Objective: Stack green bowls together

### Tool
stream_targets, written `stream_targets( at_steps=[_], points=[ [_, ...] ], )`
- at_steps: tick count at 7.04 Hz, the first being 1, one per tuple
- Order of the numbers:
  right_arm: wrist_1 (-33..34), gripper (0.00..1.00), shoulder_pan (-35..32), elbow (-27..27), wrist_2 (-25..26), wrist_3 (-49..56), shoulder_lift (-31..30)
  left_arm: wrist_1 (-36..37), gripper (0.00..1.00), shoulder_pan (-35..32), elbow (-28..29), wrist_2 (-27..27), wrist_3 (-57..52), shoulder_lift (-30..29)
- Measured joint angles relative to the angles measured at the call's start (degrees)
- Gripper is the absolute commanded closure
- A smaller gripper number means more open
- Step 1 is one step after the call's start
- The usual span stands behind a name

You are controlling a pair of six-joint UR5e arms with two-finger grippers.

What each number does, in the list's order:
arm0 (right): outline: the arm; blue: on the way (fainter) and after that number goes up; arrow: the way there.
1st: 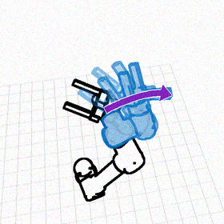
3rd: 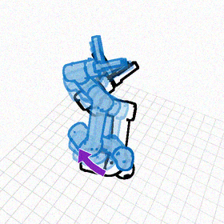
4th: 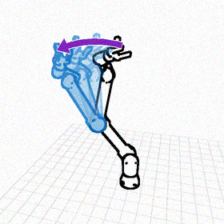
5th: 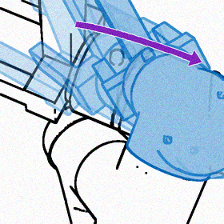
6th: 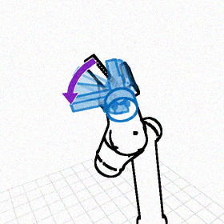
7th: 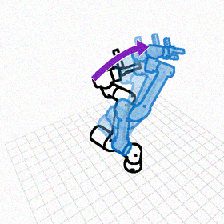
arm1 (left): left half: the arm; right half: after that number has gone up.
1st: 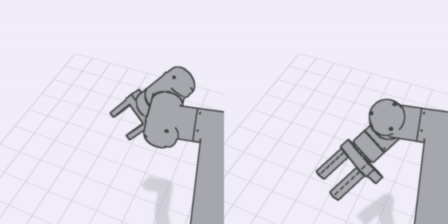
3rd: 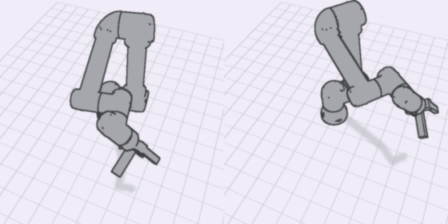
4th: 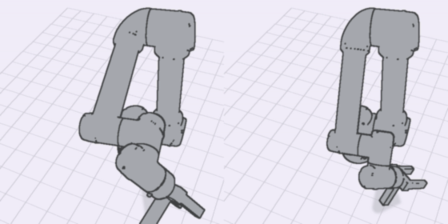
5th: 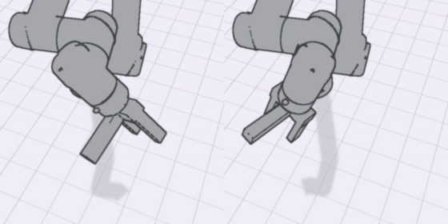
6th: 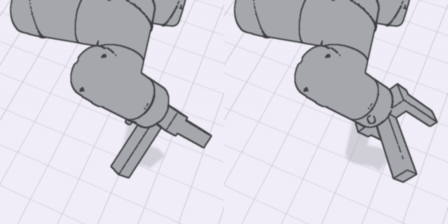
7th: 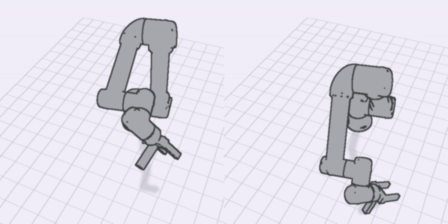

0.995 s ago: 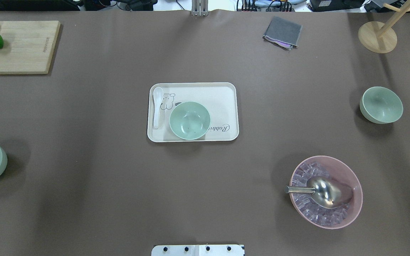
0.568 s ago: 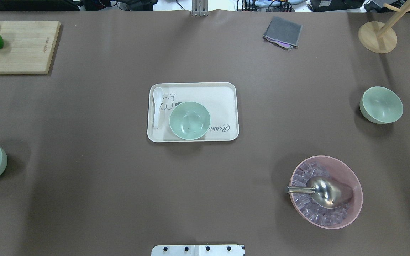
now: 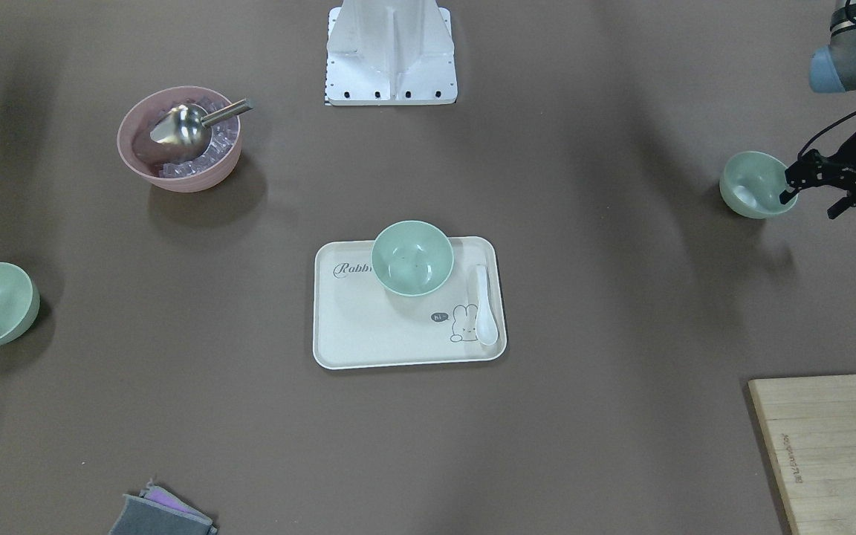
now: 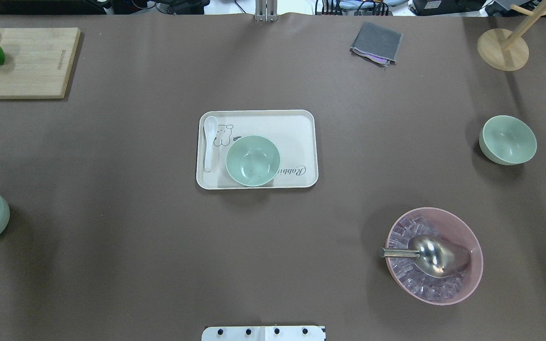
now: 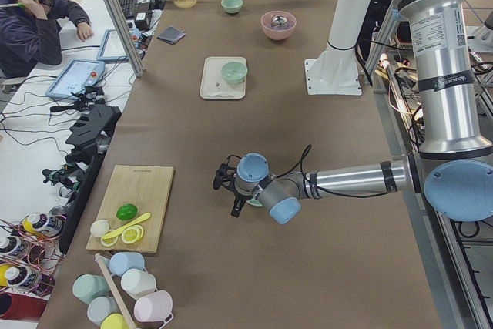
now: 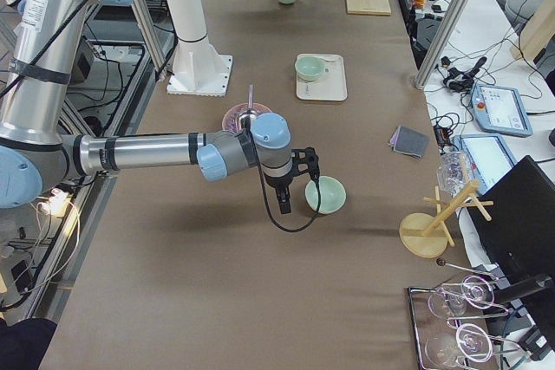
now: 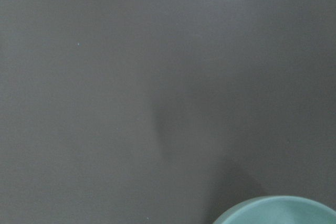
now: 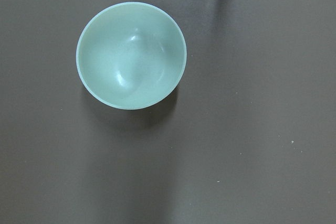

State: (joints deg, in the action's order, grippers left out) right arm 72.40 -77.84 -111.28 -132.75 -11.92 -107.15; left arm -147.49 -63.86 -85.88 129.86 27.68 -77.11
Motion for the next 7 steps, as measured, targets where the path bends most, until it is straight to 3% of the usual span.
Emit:
stream_targets(
  at_steps=[1,2,5,6,7],
  points=[
    [-0.20,0.01,0.02,0.00,0.03,-0.02,0.01,-1.96,0.48,0.64,0.59,-0.20,0.43,0.54],
    [-0.29,0.01,0.05,0.01,0.03,-0.03,0.01,-3.08,0.61,1.09,0.81,-0.16,0.29,0.89],
    [-0.33,0.01,0.05,0.01,0.04,-0.02,0.01,-5.72,0.75,2.15,0.85,0.23,-0.48,2.51],
    [-0.33,0.01,0.06,0.01,0.02,0.01,0.01,-6.16,0.84,2.24,0.85,0.28,-0.51,2.74],
    [-0.33,0.01,0.05,0.01,-0.02,0.01,0.01,-6.32,1.00,2.29,0.80,0.30,-0.52,2.78]
  ],
)
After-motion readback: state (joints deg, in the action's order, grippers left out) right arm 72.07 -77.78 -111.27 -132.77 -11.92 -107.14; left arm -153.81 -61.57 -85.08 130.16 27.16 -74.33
